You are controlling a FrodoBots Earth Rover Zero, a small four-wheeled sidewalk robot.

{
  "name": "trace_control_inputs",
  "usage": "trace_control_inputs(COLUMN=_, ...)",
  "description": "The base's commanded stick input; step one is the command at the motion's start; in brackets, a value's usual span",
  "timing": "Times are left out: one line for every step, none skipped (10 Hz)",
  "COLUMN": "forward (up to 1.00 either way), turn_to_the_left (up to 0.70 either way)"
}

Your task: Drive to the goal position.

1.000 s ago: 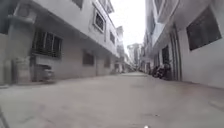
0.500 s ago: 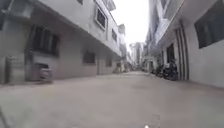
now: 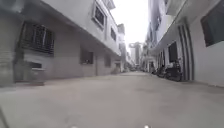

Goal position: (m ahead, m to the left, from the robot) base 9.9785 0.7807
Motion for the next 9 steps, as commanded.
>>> trace_control_inputs(forward=1.0, turn_to_the_left=0.0)
trace_control_inputs(forward=1.0, turn_to_the_left=0.0)
trace_control_inputs(forward=1.0, turn_to_the_left=-0.01)
trace_control_inputs(forward=1.0, turn_to_the_left=-0.32)
trace_control_inputs(forward=1.0, turn_to_the_left=-0.4)
trace_control_inputs(forward=1.0, turn_to_the_left=-0.4)
trace_control_inputs(forward=1.0, turn_to_the_left=-0.02)
trace_control_inputs(forward=1.0, turn_to_the_left=0.01)
trace_control_inputs(forward=1.0, turn_to_the_left=0.01)
